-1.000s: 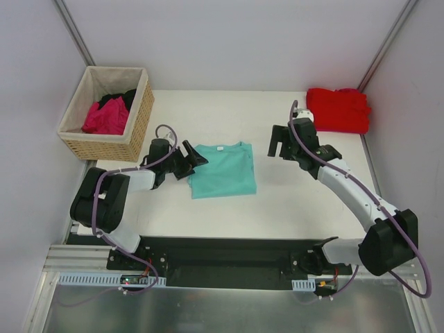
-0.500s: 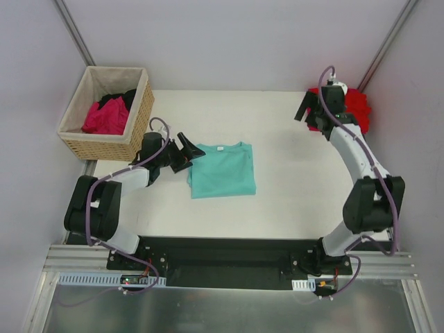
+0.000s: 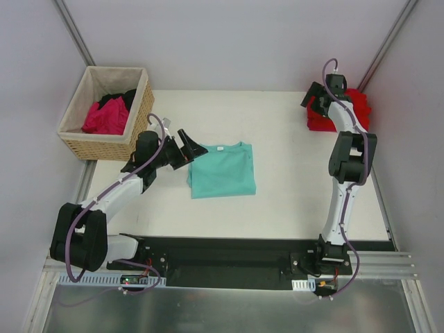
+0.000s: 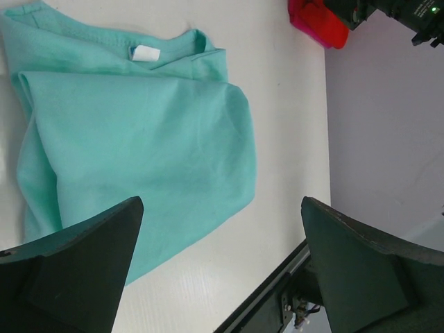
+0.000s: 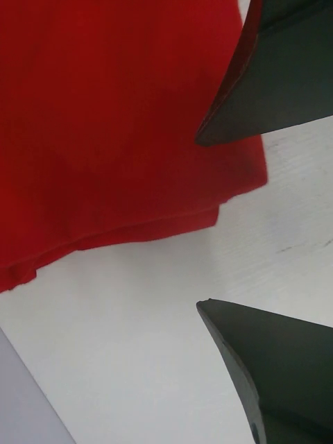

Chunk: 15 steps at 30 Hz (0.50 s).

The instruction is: Fold and stack the t-shirts

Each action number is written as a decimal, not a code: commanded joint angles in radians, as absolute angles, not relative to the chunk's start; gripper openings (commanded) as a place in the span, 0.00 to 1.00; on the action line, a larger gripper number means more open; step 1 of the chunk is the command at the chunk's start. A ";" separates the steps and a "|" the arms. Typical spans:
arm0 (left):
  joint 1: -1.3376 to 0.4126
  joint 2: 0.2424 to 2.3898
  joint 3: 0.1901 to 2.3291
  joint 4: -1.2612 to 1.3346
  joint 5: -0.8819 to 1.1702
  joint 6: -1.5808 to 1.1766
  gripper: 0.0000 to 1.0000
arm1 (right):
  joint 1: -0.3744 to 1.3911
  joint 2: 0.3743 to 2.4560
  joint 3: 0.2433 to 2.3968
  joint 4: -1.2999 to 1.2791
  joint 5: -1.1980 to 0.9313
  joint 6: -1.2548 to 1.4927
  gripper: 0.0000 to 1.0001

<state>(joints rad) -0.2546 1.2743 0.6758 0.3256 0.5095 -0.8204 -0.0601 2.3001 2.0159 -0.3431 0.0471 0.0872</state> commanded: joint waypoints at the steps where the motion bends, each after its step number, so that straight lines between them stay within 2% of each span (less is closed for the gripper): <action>1: -0.258 1.267 0.701 0.275 0.483 -0.765 0.98 | -0.098 2.344 2.131 -0.308 -0.024 0.084 0.97; 8: -0.258 1.351 0.696 0.325 0.505 -0.788 0.98 | -0.137 2.437 2.237 -0.327 -0.099 0.107 0.96; 15: -0.258 1.345 0.680 0.331 0.499 -0.799 0.98 | -0.077 2.427 2.137 -0.380 -0.121 0.173 0.97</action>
